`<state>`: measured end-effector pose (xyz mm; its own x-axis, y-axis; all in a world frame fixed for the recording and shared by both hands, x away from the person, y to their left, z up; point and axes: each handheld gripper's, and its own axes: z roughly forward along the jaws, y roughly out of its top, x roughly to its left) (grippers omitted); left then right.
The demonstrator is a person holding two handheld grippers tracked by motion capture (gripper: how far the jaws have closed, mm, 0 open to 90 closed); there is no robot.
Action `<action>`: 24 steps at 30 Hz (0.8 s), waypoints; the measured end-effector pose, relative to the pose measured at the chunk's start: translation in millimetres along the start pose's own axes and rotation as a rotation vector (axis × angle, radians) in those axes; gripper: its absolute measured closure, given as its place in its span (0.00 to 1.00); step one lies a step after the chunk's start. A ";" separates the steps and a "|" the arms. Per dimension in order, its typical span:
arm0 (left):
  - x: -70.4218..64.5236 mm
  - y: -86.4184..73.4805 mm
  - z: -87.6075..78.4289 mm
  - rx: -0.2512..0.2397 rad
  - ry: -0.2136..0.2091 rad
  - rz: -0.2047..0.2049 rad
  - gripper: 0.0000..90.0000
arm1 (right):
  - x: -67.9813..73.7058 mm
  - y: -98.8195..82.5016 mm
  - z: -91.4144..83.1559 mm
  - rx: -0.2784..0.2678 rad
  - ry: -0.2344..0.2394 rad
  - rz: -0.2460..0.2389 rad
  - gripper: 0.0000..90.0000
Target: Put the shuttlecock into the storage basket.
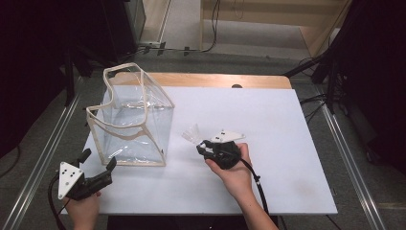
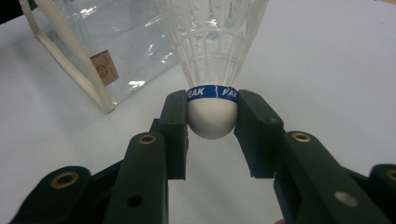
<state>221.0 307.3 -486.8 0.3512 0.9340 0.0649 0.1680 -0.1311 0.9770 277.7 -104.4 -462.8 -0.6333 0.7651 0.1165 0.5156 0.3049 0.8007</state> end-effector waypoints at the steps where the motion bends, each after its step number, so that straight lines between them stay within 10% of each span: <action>1: 0.0 0.0 0.1 0.000 -0.001 0.000 0.15 | 0.3 0.9 -0.4 -0.001 0.002 0.001 0.70; 24: 0.2 0.0 0.0 0.001 -0.001 -0.005 0.15 | 2.7 12.9 -5.3 -0.068 0.019 -0.023 0.70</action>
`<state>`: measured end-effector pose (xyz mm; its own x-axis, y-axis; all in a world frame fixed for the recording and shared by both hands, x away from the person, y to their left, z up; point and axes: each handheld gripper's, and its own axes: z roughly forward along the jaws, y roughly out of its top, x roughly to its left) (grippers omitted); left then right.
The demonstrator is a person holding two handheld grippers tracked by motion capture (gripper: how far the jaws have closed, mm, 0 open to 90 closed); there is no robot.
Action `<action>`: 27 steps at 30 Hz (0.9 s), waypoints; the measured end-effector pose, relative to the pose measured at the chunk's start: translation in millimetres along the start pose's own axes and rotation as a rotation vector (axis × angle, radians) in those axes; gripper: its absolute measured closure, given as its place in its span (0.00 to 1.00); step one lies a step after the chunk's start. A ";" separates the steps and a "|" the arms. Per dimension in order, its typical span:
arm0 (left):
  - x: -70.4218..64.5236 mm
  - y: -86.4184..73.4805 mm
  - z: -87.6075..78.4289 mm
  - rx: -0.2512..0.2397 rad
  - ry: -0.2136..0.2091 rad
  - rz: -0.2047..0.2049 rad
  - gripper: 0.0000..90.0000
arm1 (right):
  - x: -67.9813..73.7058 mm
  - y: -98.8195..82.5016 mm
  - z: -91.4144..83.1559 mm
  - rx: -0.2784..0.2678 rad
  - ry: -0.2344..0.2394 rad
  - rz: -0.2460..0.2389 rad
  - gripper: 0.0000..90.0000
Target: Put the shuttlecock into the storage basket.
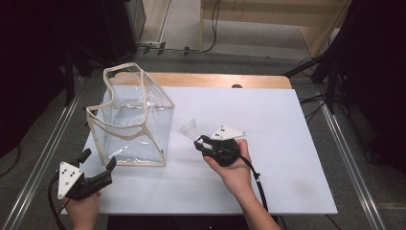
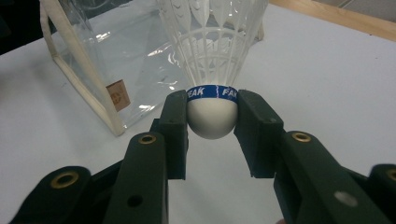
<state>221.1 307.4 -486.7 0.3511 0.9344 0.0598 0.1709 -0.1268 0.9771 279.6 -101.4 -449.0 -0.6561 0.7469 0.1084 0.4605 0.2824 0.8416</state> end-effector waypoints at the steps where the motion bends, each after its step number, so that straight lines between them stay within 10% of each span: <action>1: 0.0 0.0 0.0 0.000 0.000 0.000 0.15 | 0.1 0.5 0.0 -0.002 0.004 0.000 0.70; 27: -0.2 -0.1 0.0 0.000 -0.002 0.000 0.15 | 5.9 18.3 -4.5 -0.066 0.025 -0.029 0.70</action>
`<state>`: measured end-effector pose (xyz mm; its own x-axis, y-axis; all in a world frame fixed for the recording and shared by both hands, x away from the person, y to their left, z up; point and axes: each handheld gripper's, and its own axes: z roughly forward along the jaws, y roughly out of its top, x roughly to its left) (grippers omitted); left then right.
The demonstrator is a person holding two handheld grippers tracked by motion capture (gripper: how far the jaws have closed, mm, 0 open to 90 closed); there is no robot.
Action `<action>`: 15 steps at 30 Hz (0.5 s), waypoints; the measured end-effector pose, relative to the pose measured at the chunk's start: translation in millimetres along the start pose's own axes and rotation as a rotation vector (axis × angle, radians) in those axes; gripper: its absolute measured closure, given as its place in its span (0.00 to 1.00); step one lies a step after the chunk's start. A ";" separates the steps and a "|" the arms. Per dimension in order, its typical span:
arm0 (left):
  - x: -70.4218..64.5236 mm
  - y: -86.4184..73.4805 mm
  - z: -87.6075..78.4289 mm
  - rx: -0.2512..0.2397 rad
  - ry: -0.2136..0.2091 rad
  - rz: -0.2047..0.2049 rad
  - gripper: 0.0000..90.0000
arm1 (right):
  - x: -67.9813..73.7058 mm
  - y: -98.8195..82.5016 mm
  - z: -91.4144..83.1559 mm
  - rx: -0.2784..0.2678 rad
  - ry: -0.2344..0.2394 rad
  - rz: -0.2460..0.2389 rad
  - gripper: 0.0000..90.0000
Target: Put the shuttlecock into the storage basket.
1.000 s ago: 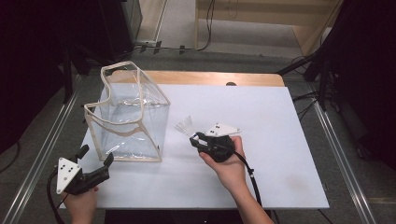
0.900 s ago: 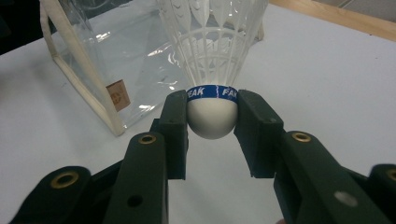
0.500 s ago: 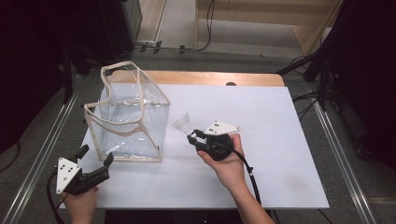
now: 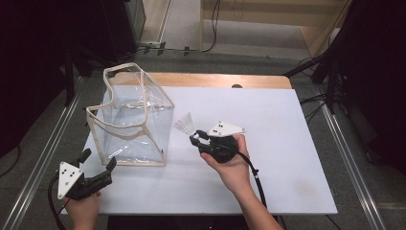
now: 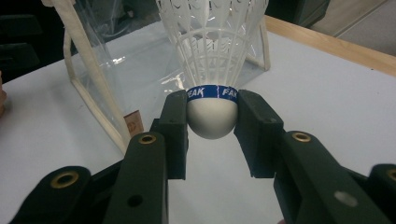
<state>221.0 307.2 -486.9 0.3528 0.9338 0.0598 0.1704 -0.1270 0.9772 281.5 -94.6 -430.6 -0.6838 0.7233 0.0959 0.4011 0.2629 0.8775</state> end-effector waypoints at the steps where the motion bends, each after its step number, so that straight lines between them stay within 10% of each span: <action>1: 0.0 0.0 0.0 0.000 0.000 0.000 0.15 | 0.0 0.9 -0.2 -0.002 0.003 0.001 0.70; 15: -0.2 0.0 0.2 0.001 0.000 0.005 0.15 | 1.7 9.2 -0.9 -0.029 0.008 0.003 0.70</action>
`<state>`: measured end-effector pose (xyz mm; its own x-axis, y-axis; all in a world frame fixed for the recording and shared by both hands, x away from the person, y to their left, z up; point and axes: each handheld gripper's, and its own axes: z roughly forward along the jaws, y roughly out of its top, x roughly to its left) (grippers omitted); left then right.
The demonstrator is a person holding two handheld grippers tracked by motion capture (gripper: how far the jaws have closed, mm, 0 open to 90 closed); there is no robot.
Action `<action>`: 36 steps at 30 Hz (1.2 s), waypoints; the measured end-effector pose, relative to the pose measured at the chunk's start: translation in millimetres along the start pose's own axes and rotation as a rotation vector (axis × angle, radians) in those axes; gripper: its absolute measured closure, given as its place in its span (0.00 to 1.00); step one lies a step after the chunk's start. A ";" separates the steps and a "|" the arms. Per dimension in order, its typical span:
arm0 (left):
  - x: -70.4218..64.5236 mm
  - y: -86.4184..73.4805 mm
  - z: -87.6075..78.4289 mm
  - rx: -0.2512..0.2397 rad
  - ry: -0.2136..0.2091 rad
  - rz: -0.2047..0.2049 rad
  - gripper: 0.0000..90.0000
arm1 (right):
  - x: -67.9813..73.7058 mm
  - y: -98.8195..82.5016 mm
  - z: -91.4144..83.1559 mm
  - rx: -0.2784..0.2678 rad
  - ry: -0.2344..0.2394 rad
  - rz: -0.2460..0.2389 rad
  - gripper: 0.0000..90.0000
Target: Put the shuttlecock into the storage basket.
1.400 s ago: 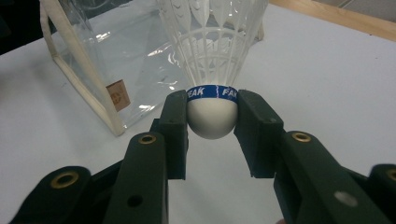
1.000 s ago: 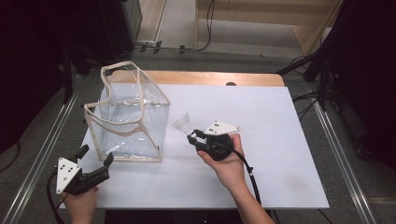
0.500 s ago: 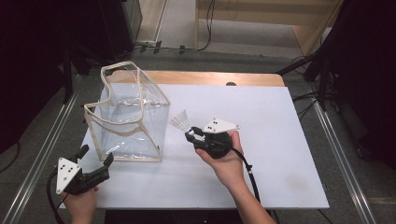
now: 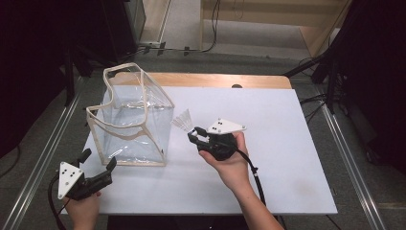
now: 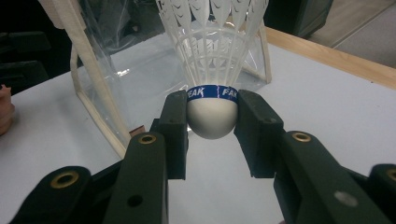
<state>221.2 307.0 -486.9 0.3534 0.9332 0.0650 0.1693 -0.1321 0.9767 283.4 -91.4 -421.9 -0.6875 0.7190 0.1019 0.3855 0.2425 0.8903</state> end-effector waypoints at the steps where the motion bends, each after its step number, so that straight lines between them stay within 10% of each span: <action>1: -0.2 -0.1 0.2 -0.002 0.000 0.001 0.15 | 0.1 0.5 0.1 0.000 0.000 -0.002 0.70; 36: -0.2 0.0 0.1 -0.004 0.001 0.000 0.15 | 11.1 32.0 1.4 -0.054 0.026 -0.041 0.70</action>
<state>221.2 306.8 -487.0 0.3527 0.9335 0.0648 0.1660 -0.1306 0.9774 289.0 -74.8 -392.9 -0.7177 0.6922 0.0760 0.3240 0.2354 0.9163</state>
